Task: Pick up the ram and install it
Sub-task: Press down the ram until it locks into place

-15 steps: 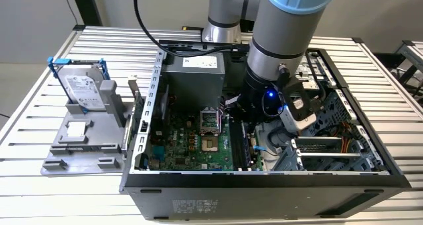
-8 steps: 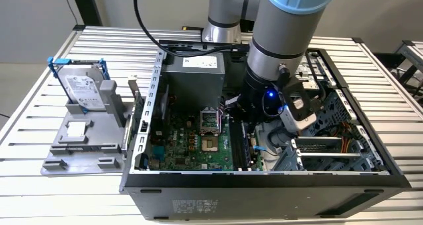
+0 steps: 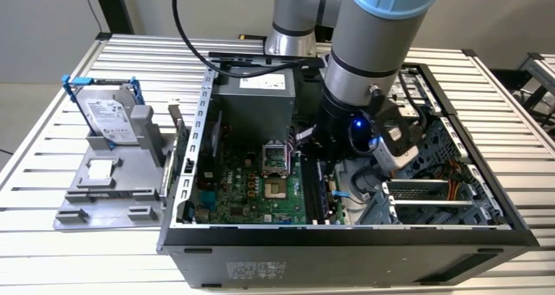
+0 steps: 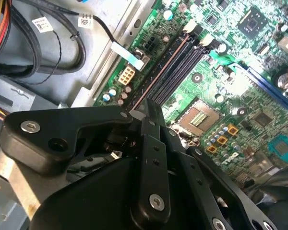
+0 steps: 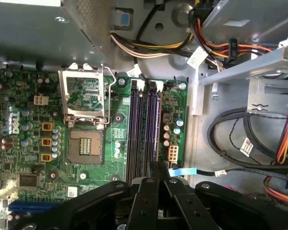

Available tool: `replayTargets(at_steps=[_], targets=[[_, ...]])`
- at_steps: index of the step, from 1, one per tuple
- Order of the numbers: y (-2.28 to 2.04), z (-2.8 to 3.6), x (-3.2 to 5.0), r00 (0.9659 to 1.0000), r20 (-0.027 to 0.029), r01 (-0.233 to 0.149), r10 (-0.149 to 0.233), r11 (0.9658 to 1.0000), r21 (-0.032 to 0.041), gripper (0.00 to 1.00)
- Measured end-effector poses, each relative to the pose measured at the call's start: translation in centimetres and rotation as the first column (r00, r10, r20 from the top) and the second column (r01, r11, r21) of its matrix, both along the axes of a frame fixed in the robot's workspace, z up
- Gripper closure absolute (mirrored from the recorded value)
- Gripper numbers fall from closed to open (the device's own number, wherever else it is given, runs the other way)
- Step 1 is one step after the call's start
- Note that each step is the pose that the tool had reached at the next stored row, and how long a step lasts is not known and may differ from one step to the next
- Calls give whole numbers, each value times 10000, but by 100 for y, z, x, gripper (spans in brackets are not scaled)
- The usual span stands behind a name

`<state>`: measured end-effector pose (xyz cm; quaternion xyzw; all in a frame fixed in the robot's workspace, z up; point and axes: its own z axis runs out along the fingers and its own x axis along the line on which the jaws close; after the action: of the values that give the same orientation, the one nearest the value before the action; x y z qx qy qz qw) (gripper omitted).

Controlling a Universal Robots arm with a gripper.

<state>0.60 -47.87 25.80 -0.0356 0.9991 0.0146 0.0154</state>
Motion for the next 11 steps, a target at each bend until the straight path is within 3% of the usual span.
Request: replayTargets(at_steps=[6, 11], targets=[[5, 0, 0, 9966, 0, -828, 828, 9966, 0, 100], [12, 0, 0, 9900, 0, -1411, 1411, 9900, -2, 100]])
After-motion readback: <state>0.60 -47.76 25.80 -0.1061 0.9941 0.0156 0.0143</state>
